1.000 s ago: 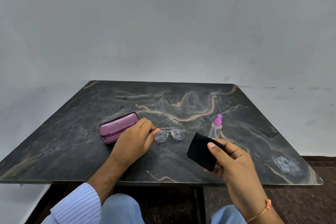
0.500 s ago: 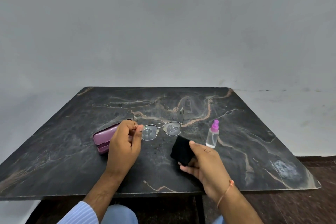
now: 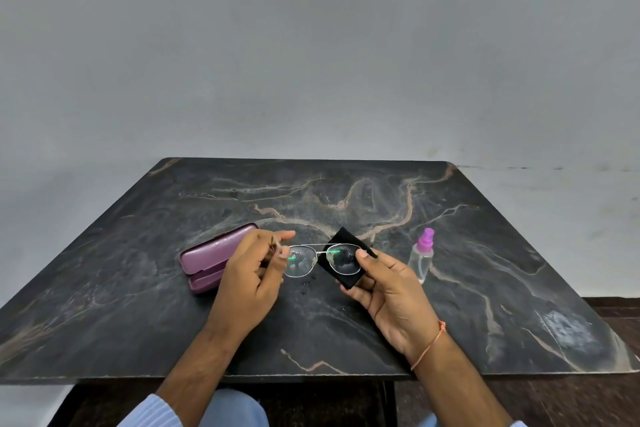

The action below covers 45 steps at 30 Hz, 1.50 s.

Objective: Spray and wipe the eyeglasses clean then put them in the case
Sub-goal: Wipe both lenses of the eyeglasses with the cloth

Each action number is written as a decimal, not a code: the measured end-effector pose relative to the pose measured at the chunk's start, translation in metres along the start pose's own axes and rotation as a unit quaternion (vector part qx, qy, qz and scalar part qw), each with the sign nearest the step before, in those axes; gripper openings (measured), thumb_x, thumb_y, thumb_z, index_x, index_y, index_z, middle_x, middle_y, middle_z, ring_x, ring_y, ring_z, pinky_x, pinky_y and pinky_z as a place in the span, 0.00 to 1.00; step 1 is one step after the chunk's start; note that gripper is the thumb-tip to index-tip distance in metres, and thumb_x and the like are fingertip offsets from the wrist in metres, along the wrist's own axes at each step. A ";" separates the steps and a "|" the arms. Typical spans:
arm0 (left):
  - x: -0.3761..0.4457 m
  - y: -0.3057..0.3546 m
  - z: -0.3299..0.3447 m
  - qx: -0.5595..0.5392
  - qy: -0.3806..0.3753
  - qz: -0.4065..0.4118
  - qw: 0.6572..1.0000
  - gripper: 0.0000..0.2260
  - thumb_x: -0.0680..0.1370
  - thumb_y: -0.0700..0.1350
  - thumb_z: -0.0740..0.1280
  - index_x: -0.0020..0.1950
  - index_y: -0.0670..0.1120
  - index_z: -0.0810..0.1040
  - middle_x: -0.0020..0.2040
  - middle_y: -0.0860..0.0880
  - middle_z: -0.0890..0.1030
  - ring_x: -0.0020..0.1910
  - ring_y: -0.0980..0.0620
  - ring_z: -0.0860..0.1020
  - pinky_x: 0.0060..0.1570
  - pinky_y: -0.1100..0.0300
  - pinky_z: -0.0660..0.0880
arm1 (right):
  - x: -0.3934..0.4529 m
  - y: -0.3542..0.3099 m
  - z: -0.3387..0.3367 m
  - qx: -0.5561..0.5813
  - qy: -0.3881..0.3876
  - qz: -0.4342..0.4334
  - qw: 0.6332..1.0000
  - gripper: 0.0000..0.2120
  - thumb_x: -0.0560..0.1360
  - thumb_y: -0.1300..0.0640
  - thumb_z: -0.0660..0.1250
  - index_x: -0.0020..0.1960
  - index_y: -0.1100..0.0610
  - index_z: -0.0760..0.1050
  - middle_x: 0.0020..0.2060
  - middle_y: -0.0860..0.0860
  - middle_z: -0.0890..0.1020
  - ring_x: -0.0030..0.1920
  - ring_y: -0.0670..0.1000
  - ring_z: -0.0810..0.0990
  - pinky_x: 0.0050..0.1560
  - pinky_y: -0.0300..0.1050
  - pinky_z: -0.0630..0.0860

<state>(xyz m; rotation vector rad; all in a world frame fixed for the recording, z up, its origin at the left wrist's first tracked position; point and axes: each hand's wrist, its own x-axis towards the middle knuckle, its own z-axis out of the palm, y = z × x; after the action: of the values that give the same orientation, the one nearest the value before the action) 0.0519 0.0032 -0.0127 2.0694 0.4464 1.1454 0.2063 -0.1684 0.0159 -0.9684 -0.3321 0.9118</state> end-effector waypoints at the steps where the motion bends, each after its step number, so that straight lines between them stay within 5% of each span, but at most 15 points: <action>1: 0.000 0.001 0.000 0.001 -0.010 0.007 1.000 0.15 0.87 0.50 0.63 0.59 0.40 0.83 0.53 0.64 0.79 0.47 0.59 0.84 0.41 0.47 0.85 | 0.001 0.000 0.000 -0.001 0.003 -0.002 1.000 0.13 0.76 0.59 0.72 0.56 0.66 0.86 0.55 0.66 0.87 0.48 0.55 0.88 0.48 0.49 0.88; 5: -0.005 0.003 -0.002 -0.036 -0.078 0.021 0.996 0.18 0.82 0.55 0.72 0.70 0.51 0.81 0.61 0.57 0.78 0.47 0.53 0.83 0.38 0.58 0.83 | 0.002 0.001 0.000 0.009 0.004 -0.003 1.000 0.11 0.78 0.61 0.71 0.56 0.66 0.86 0.55 0.66 0.87 0.48 0.56 0.88 0.48 0.50 0.87; 8: -0.005 0.002 -0.003 -0.032 -0.097 0.014 0.995 0.28 0.73 0.56 0.82 0.72 0.57 0.80 0.65 0.57 0.79 0.56 0.49 0.83 0.45 0.56 0.86 | 0.003 0.001 -0.002 0.014 0.001 -0.005 1.000 0.11 0.79 0.61 0.70 0.57 0.66 0.85 0.55 0.66 0.87 0.48 0.55 0.89 0.47 0.49 0.87; 11: -0.003 0.002 -0.003 -0.042 -0.083 0.016 0.995 0.29 0.72 0.54 0.85 0.71 0.56 0.82 0.64 0.56 0.80 0.54 0.49 0.84 0.44 0.53 0.87 | 0.003 0.001 -0.002 0.016 -0.004 -0.002 1.000 0.11 0.77 0.59 0.71 0.55 0.65 0.86 0.54 0.65 0.88 0.48 0.55 0.89 0.48 0.50 0.87; 21: -0.003 0.002 -0.002 -0.068 -0.074 0.004 0.995 0.25 0.71 0.48 0.84 0.67 0.54 0.86 0.63 0.59 0.84 0.49 0.55 0.87 0.44 0.64 0.85 | 0.000 -0.001 -0.003 0.014 -0.048 0.010 0.999 0.12 0.77 0.56 0.70 0.52 0.62 0.88 0.52 0.63 0.88 0.49 0.56 0.90 0.48 0.52 0.88; 28: -0.004 0.005 -0.005 -0.062 -0.055 0.046 0.995 0.25 0.71 0.47 0.84 0.67 0.51 0.86 0.62 0.59 0.85 0.59 0.54 0.86 0.47 0.65 0.85 | -0.003 -0.002 -0.004 -0.016 -0.065 0.037 0.997 0.15 0.79 0.52 0.68 0.54 0.61 0.88 0.53 0.65 0.88 0.52 0.60 0.89 0.45 0.55 0.88; 34: -0.005 0.001 -0.005 -0.047 -0.056 0.044 0.996 0.25 0.72 0.51 0.84 0.68 0.53 0.85 0.62 0.57 0.86 0.59 0.50 0.87 0.48 0.52 0.88 | -0.002 0.000 -0.004 0.006 -0.029 -0.009 1.000 0.12 0.76 0.58 0.71 0.57 0.63 0.85 0.55 0.64 0.87 0.50 0.57 0.89 0.47 0.51 0.88; 40: -0.005 0.000 -0.004 -0.073 -0.066 0.037 0.994 0.24 0.71 0.49 0.84 0.67 0.53 0.87 0.61 0.55 0.87 0.60 0.50 0.87 0.50 0.55 0.88 | -0.003 -0.001 -0.006 0.006 -0.076 0.025 0.997 0.15 0.80 0.54 0.66 0.58 0.60 0.87 0.59 0.64 0.86 0.58 0.62 0.88 0.55 0.57 0.85; 45: -0.006 -0.001 -0.004 -0.066 -0.056 0.042 0.995 0.25 0.71 0.49 0.85 0.67 0.52 0.86 0.61 0.55 0.87 0.59 0.48 0.88 0.51 0.52 0.88 | 0.000 0.002 -0.005 0.015 -0.033 -0.007 0.999 0.18 0.77 0.58 0.70 0.60 0.70 0.83 0.59 0.70 0.84 0.54 0.61 0.89 0.53 0.55 0.87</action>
<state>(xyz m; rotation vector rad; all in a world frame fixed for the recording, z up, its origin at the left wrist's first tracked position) 0.0458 0.0019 -0.0154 2.0409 0.2253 1.0700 0.2087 -0.1706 0.0112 -0.9094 -0.3794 0.9339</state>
